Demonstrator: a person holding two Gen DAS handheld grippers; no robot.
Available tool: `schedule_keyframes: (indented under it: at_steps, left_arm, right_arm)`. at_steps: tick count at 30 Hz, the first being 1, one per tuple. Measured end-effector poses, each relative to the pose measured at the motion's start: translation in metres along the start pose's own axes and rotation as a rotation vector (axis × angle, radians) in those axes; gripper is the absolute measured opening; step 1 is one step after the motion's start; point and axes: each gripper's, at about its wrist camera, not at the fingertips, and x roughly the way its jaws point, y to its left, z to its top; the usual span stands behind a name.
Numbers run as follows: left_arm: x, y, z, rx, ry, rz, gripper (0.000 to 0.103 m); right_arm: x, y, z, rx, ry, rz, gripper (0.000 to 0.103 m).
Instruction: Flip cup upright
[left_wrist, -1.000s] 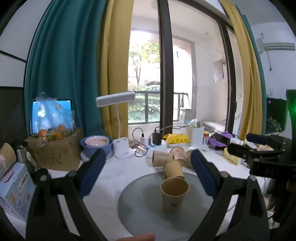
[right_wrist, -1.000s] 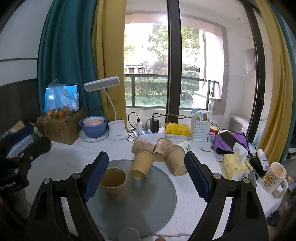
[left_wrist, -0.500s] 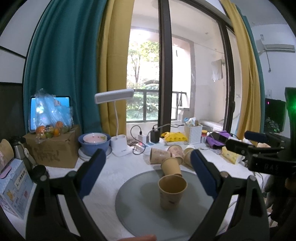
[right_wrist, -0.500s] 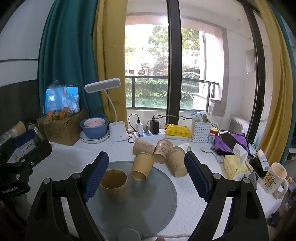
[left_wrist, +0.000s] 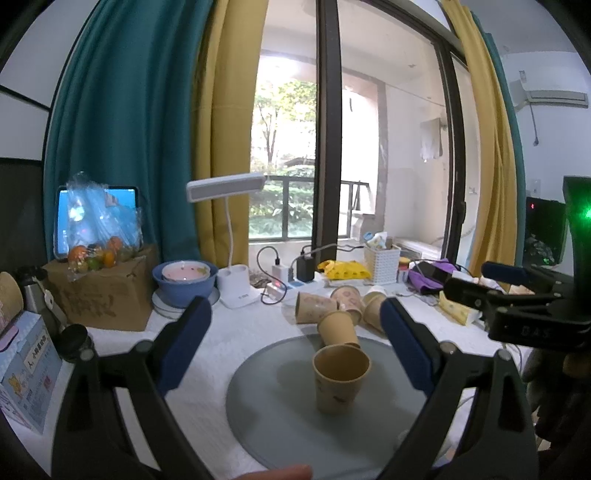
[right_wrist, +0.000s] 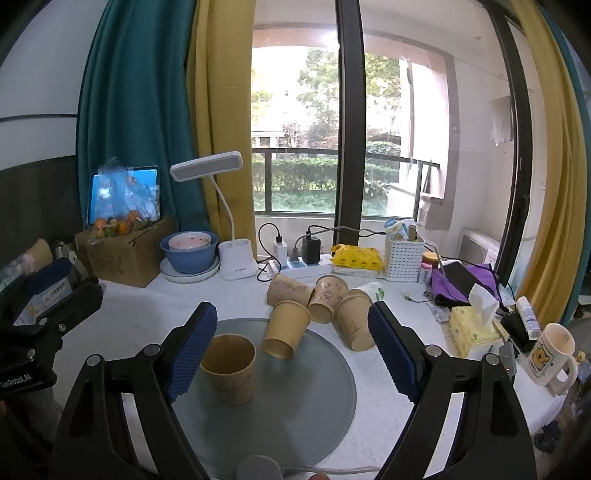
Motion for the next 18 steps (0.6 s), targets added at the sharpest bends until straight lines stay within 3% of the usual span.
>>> schedule_keyframes:
  at_steps: [18]
  left_arm:
    - [-0.0021, -0.0011, -0.0004, -0.009, -0.01, -0.01, 0.094]
  right_arm:
    - [0.0008, 0.0002, -0.0003, -0.001, 0.002, 0.0, 0.086]
